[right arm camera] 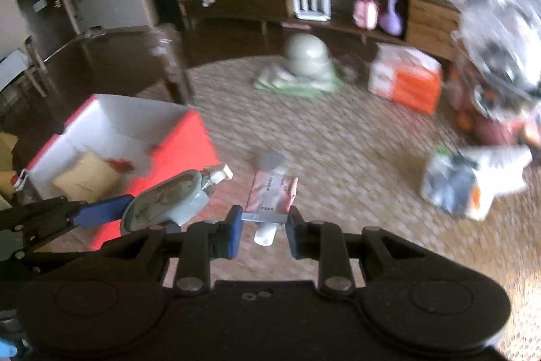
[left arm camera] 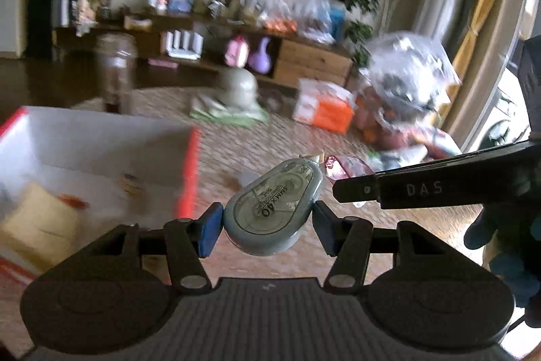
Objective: Organize objects
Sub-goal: 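Carry the tape dispenser with the left tool and the packet with the right tool over the box, then open the left tool and the right tool to drop dispenser and packet into the box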
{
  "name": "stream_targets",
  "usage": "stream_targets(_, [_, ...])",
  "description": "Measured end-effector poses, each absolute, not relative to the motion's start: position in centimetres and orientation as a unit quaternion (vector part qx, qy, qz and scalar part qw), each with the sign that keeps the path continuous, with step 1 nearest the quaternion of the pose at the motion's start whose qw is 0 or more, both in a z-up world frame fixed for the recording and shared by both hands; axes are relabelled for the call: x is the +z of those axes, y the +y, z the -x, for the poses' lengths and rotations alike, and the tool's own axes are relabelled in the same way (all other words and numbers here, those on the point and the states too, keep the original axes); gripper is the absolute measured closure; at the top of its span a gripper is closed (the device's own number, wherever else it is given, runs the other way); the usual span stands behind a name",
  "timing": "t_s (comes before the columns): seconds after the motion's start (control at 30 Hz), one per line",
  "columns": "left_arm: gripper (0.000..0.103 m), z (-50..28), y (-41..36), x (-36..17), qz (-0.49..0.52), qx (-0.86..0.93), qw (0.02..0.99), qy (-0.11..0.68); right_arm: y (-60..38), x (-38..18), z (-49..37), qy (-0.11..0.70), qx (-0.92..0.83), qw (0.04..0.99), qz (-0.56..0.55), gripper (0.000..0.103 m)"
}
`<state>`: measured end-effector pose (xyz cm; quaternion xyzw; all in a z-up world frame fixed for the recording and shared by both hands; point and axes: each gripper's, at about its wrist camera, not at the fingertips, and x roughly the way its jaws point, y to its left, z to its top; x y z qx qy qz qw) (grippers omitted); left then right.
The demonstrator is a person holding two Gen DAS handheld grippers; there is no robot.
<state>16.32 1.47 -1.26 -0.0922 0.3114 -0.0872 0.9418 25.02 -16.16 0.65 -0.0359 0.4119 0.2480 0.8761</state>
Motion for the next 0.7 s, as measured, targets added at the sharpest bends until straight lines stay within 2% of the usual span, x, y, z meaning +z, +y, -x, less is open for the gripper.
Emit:
stream_targets(0.3, [0.047, -14.5, 10.0, -0.1, 0.094, -0.023, 0.958, 0.270, -5.6, 2.0, -24.3, 0.398, 0.299, 0.865, 0.071, 0.077])
stream_targets(0.7, [0.047, -14.4, 18.0, -3.1, 0.108, 0.046, 0.956, 0.269, 4.2, -0.4, -25.0, 0.411, 0.328, 0.844, 0.111, 0.077])
